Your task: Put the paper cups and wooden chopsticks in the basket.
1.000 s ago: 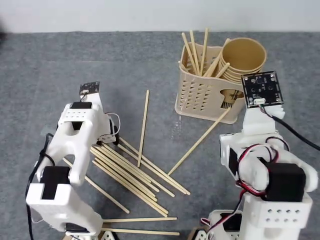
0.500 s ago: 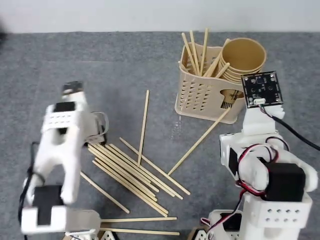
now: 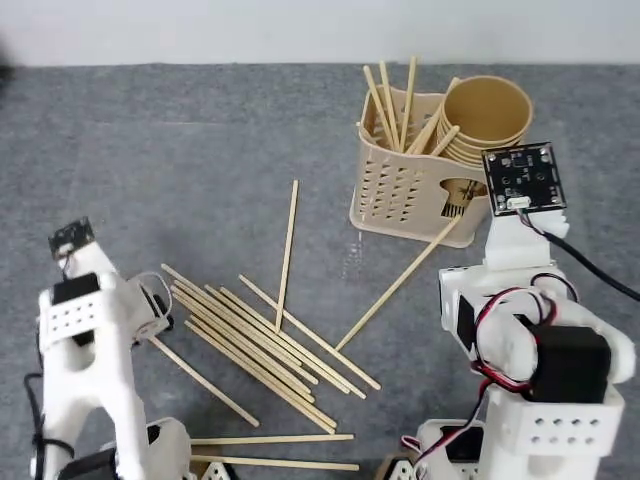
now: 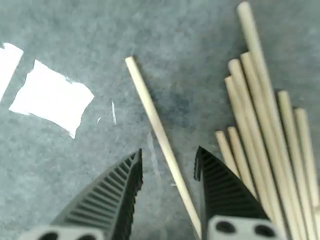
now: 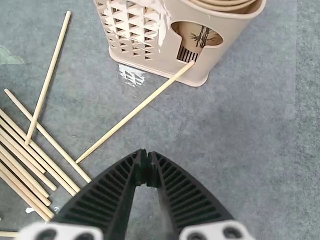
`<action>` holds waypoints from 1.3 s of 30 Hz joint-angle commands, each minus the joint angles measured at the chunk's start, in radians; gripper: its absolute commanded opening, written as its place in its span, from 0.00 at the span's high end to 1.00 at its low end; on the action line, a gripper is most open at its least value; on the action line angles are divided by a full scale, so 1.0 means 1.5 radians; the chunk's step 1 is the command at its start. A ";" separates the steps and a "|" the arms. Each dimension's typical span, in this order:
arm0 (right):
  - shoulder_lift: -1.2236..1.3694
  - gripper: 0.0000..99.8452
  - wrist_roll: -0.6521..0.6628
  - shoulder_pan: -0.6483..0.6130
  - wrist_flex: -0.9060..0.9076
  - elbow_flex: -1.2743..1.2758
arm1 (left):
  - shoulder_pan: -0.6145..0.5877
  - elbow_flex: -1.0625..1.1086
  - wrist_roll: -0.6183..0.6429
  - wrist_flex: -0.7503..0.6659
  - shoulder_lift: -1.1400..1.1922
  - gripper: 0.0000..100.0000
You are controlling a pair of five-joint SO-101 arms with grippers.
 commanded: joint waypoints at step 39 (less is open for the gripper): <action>-0.012 0.99 0.009 0.004 0.019 -0.006 | 0.143 0.083 0.123 -0.163 -0.028 0.78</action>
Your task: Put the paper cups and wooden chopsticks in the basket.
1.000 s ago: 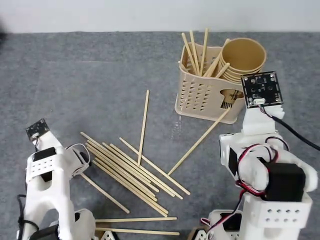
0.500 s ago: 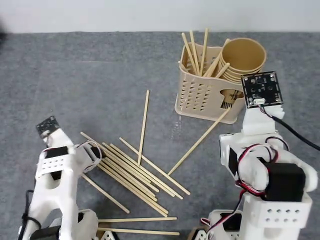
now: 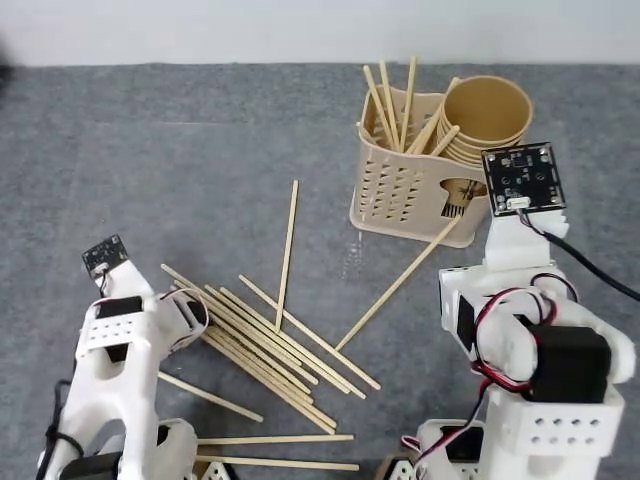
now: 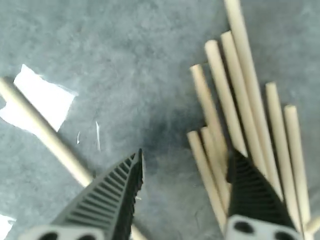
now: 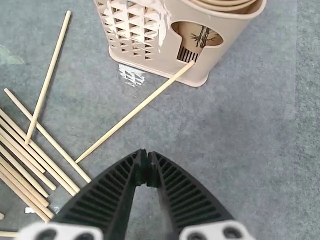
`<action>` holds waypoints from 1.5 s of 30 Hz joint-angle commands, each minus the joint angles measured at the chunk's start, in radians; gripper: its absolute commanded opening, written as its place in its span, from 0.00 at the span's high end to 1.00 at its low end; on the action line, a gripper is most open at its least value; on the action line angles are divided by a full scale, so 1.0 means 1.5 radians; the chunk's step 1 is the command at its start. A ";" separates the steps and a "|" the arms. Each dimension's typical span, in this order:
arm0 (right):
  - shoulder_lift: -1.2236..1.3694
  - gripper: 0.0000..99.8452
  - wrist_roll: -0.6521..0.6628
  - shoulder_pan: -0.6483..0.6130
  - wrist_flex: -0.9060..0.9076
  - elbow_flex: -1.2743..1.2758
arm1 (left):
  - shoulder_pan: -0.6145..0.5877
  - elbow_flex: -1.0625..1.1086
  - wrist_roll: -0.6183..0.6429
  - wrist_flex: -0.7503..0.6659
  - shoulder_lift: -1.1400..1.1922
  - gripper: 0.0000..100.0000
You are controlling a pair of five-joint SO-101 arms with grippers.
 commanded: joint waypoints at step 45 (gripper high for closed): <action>-0.012 0.99 0.007 0.004 0.019 -0.007 | 0.135 -0.376 0.077 0.057 0.369 0.99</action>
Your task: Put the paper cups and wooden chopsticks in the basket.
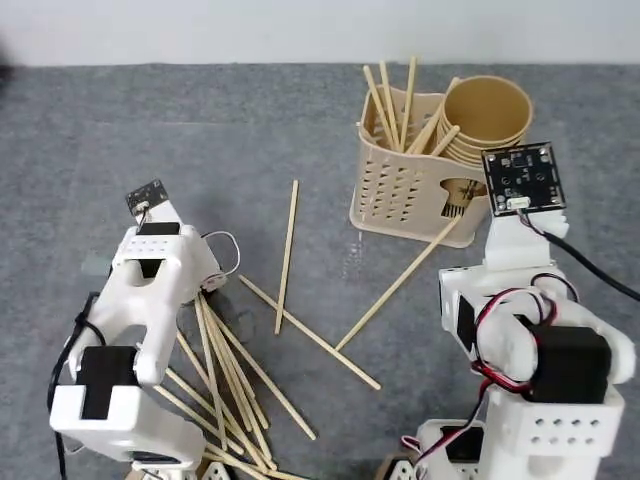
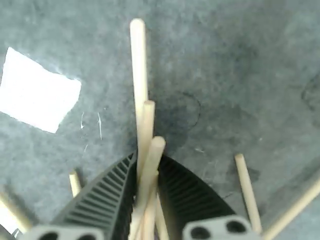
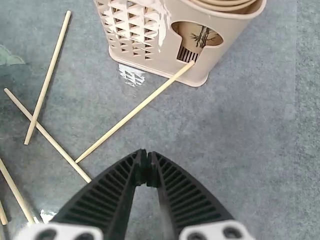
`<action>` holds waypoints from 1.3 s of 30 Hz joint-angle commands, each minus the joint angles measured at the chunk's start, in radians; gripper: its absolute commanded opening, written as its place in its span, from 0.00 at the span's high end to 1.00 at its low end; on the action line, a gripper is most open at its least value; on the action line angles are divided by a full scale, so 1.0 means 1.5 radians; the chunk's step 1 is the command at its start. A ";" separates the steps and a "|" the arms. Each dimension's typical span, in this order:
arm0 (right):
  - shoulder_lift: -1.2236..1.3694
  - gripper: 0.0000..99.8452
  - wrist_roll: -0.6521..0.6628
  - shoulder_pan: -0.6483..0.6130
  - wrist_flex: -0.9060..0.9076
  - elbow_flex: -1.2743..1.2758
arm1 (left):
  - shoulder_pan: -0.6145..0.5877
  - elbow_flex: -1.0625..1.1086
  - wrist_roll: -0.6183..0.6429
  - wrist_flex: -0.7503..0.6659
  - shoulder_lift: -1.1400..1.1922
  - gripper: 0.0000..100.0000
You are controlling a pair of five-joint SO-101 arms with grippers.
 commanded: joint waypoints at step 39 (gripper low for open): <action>-0.012 0.99 0.105 0.126 0.019 0.078 | 0.117 -0.921 -0.087 0.297 0.004 0.99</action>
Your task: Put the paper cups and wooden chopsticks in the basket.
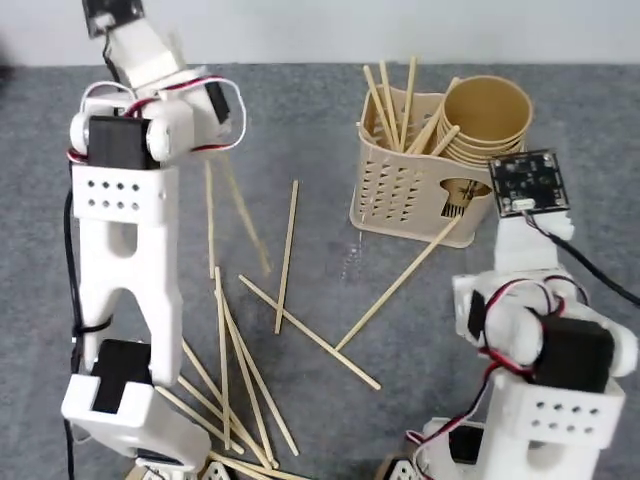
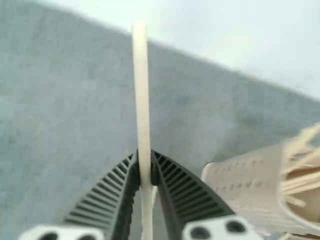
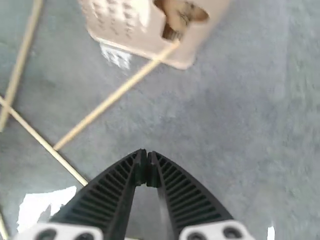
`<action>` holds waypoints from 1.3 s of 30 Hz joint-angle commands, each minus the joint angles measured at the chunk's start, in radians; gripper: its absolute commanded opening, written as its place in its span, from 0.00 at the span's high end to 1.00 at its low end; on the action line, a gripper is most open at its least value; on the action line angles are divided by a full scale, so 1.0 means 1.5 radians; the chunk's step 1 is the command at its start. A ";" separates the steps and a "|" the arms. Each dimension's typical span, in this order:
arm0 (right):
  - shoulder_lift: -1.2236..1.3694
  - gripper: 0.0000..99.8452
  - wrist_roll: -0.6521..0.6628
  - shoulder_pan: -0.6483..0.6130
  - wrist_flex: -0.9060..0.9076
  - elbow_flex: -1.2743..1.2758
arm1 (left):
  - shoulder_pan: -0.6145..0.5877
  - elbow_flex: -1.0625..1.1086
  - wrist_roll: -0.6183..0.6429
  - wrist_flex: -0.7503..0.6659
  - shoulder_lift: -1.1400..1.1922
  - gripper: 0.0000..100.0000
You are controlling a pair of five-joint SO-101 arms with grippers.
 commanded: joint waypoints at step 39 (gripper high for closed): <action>-0.012 0.99 0.171 0.174 0.017 0.177 | 0.251 -0.108 -0.094 -0.586 0.179 0.99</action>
